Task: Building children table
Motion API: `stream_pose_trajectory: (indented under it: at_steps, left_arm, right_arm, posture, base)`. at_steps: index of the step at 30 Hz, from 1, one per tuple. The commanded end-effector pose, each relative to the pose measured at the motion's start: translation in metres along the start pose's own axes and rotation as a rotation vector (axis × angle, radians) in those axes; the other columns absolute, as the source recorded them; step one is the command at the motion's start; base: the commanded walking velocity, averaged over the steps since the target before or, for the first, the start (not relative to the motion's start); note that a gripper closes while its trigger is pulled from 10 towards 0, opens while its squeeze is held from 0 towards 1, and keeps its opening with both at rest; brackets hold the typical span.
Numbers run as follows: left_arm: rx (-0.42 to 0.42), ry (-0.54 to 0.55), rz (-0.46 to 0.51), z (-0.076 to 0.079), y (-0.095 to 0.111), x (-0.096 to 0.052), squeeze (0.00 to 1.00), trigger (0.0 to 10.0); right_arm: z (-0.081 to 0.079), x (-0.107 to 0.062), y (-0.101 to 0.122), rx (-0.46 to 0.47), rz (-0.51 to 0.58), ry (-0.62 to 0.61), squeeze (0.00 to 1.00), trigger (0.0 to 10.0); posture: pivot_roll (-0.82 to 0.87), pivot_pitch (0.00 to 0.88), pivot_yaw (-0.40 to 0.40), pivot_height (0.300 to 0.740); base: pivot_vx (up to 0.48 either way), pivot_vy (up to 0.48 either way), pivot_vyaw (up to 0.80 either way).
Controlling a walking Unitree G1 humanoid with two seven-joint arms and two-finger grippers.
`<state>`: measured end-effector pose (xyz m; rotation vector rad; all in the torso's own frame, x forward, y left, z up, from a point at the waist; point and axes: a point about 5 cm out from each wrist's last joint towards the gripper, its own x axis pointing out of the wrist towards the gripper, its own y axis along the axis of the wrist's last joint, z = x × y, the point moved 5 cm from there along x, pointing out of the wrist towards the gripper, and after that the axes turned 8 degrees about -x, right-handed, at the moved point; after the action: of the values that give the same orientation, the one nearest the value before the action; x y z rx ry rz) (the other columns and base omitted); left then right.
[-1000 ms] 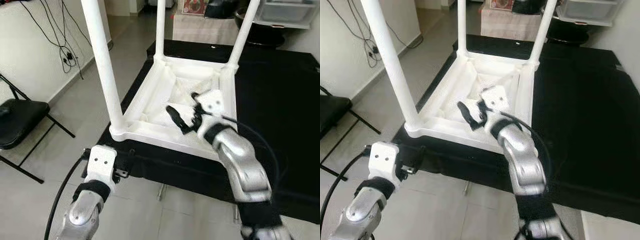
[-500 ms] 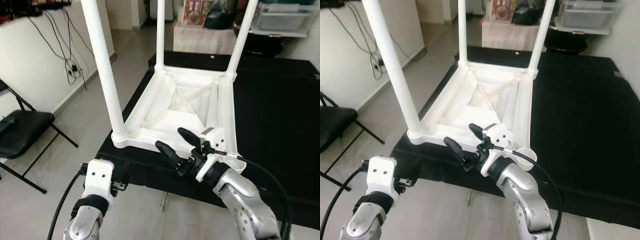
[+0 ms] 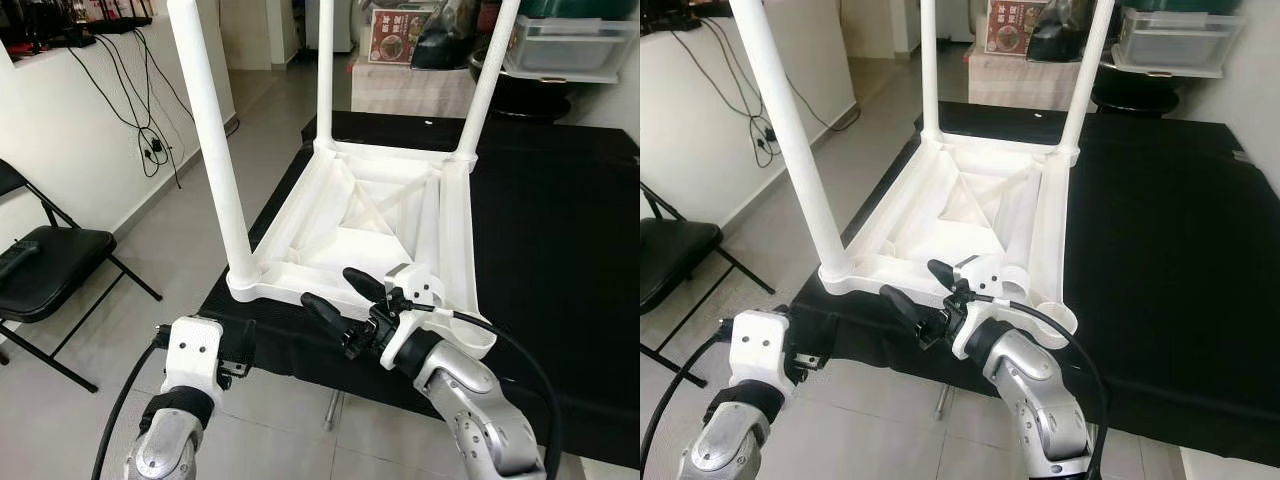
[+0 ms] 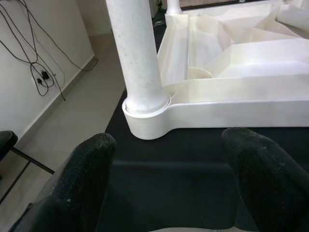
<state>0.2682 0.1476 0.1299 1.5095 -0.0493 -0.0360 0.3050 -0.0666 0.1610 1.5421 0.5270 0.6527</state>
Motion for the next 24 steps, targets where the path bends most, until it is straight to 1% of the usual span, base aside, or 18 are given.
stream_pose_trajectory:
  at_steps: [1,5,7,10,11,16,17,18,19,20,22,23,24]
  left_arm:
    - [-0.007,0.011,0.004,-0.002,-0.001,0.001,0.00,10.0]
    - [-0.031,0.010,0.013,-0.001,-0.001,0.001,0.00,10.0]
    - [-0.040,-0.007,0.003,0.000,-0.002,0.001,0.00,10.0]
    - [-0.054,0.002,0.007,-0.001,0.000,0.001,0.00,10.0]
    - [-0.064,0.009,0.011,-0.003,0.000,0.001,0.00,10.0]
    - [-0.034,0.013,0.023,-0.003,0.003,0.000,0.00,10.0]
    - [-0.024,0.019,0.024,-0.003,0.004,-0.001,0.00,10.0]
    - [-0.024,0.019,0.024,-0.003,0.004,-0.001,0.00,10.0]
    - [-0.019,0.023,0.025,-0.004,0.004,-0.001,0.00,10.0]
    - [-0.019,0.023,0.025,-0.004,0.004,-0.001,0.00,10.0]
    - [-0.019,0.028,0.026,-0.005,0.005,-0.001,0.00,10.0]
    - [-0.019,0.028,0.026,-0.005,0.005,-0.001,0.00,10.0]
    - [-0.021,0.020,0.024,-0.004,0.005,-0.001,0.00,10.0]
  right_arm:
    - [-0.002,0.003,0.004,-0.001,0.021,0.018,0.00,10.0]
    - [-0.002,0.004,0.004,-0.008,0.023,0.025,0.00,10.0]
    - [-0.003,0.004,0.004,-0.010,0.022,0.027,0.00,10.0]
    - [-0.003,0.004,0.006,-0.019,0.027,0.026,0.00,10.0]
    - [-0.003,0.005,0.008,-0.023,0.033,0.023,0.00,10.0]
    - [-0.001,0.008,0.014,-0.053,0.042,0.013,0.00,10.0]
    - [-0.001,0.012,0.024,-0.101,0.060,0.023,0.00,10.0]
    - [-0.001,0.012,0.024,-0.101,0.060,0.023,0.00,10.0]
    - [0.001,0.017,0.037,-0.152,0.084,0.026,0.00,10.0]
    - [0.001,0.017,0.037,-0.152,0.084,0.026,0.00,10.0]
    - [0.012,0.024,0.061,-0.333,0.097,0.028,0.00,10.0]
    - [0.012,0.024,0.061,-0.333,0.097,0.028,0.00,10.0]
    - [0.019,0.025,0.066,-0.473,0.064,0.045,0.00,10.0]
  posture:
    - [-0.10,0.031,0.021,0.740]
    - [-0.09,0.033,0.020,0.740]
    - [-0.09,0.032,0.024,0.740]
    - [-0.08,0.031,0.028,0.740]
    - [-0.08,0.030,0.030,0.740]
    - [-0.07,0.031,0.027,0.740]
    - [-0.07,0.033,0.025,0.740]
    - [-0.07,0.033,0.025,0.740]
    - [-0.07,0.033,0.023,0.740]
    - [-0.07,0.033,0.023,0.740]
    - [-0.07,0.036,0.017,0.740]
    - [-0.07,0.036,0.017,0.740]
    - [-0.07,0.039,0.015,0.740]
  base:
    - [0.000,0.000,0.00]
    - [0.000,0.000,0.00]
    - [0.000,-0.472,0.00]
    - [0.000,-0.475,0.00]
    - [0.000,0.000,0.00]
    - [0.000,0.000,0.00]
    - [0.000,0.000,0.00]
    - [0.000,0.000,0.00]
    - [0.000,0.000,0.00]
    - [0.000,0.000,0.00]
    - [0.000,0.000,0.00]
    - [0.000,0.000,0.00]
    - [0.000,0.000,0.00]
